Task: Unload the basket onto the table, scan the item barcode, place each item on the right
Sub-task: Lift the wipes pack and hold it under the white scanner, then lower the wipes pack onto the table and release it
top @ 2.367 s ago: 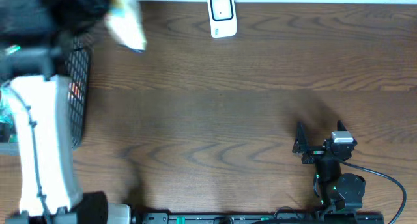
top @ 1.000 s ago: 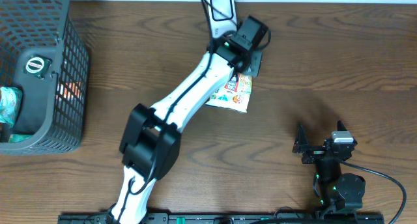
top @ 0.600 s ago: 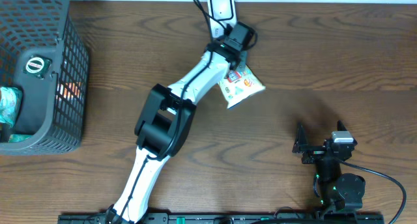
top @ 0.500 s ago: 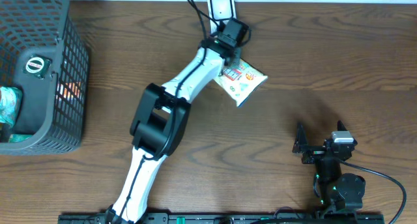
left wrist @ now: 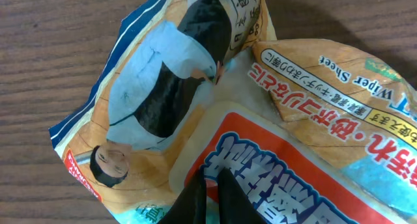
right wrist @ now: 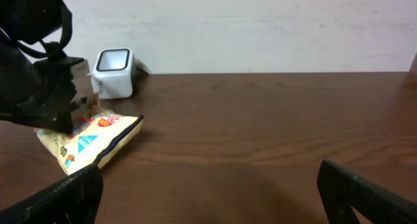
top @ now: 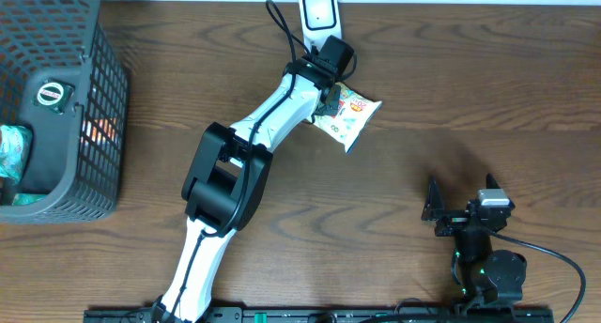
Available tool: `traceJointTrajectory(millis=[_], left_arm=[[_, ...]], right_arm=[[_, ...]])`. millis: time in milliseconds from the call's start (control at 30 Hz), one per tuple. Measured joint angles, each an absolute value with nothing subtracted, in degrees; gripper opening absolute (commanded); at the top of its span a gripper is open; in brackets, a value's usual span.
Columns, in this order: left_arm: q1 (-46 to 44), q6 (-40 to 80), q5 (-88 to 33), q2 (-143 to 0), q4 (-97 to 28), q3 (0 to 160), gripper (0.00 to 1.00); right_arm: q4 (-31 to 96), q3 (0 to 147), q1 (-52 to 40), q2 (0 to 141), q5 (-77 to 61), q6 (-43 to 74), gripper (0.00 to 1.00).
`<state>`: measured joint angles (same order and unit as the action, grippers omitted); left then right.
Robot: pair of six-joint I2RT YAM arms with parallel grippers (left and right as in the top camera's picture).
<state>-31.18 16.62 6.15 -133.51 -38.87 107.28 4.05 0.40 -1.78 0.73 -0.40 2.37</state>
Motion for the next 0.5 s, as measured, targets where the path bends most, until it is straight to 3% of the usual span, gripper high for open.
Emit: traceJointTrajectory(millis=[167, 300, 500], left_arm=[[-31.18, 16.62, 5.61, -129.95, -42.00, 107.04, 0.09], [-31.81, 16.67, -3.53, -123.15, -40.27, 107.00, 0.09], [-38.13, 18.24, -8.88, -128.88, -38.92, 107.00, 0.13]], right_arm=[[4.05, 0.40, -1.78, 0.73, -0.40, 2.37, 0.99], [4.05, 0.40, -1.78, 0.73, -0.40, 2.37, 0.99], [4.05, 0.40, -1.78, 0.73, -0.38, 2.37, 0.99]])
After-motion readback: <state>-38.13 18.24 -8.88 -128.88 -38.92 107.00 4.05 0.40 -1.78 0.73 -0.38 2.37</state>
